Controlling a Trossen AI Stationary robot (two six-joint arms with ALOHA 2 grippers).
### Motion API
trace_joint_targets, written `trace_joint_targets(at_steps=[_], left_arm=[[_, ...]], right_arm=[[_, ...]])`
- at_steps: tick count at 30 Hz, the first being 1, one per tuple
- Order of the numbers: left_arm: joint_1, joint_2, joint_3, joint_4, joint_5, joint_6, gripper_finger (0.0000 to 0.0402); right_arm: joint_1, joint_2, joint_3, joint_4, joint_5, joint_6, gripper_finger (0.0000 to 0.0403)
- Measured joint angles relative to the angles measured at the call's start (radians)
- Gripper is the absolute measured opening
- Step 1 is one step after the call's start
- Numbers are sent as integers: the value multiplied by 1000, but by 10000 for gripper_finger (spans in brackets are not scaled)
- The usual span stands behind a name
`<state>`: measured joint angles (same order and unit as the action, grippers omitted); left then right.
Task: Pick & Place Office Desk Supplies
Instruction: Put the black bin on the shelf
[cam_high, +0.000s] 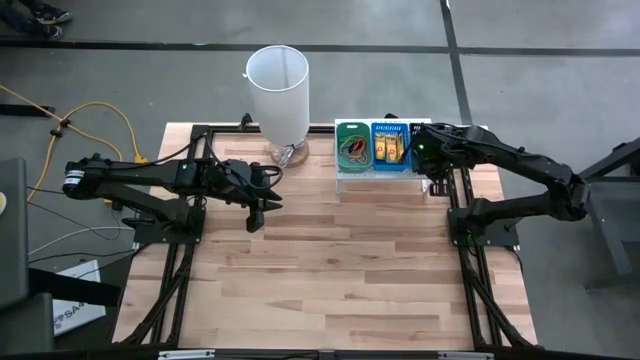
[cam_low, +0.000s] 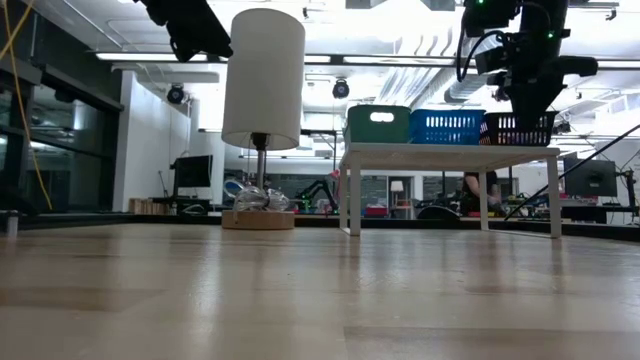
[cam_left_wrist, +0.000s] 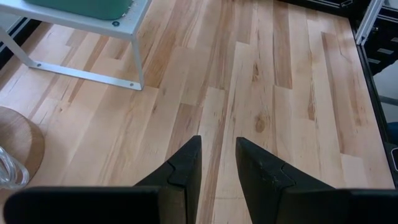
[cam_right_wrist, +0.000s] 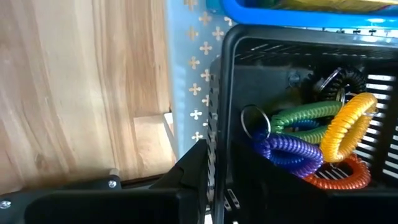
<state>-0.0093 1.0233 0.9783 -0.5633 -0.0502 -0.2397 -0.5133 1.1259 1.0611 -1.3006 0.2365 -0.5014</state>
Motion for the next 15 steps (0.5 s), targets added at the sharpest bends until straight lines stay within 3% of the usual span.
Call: trace_joint_targets(at_steps=[15], left_arm=[[0,0,0,0,0,0,95]], right_arm=[[0,-6,0,0,-4,1,58]])
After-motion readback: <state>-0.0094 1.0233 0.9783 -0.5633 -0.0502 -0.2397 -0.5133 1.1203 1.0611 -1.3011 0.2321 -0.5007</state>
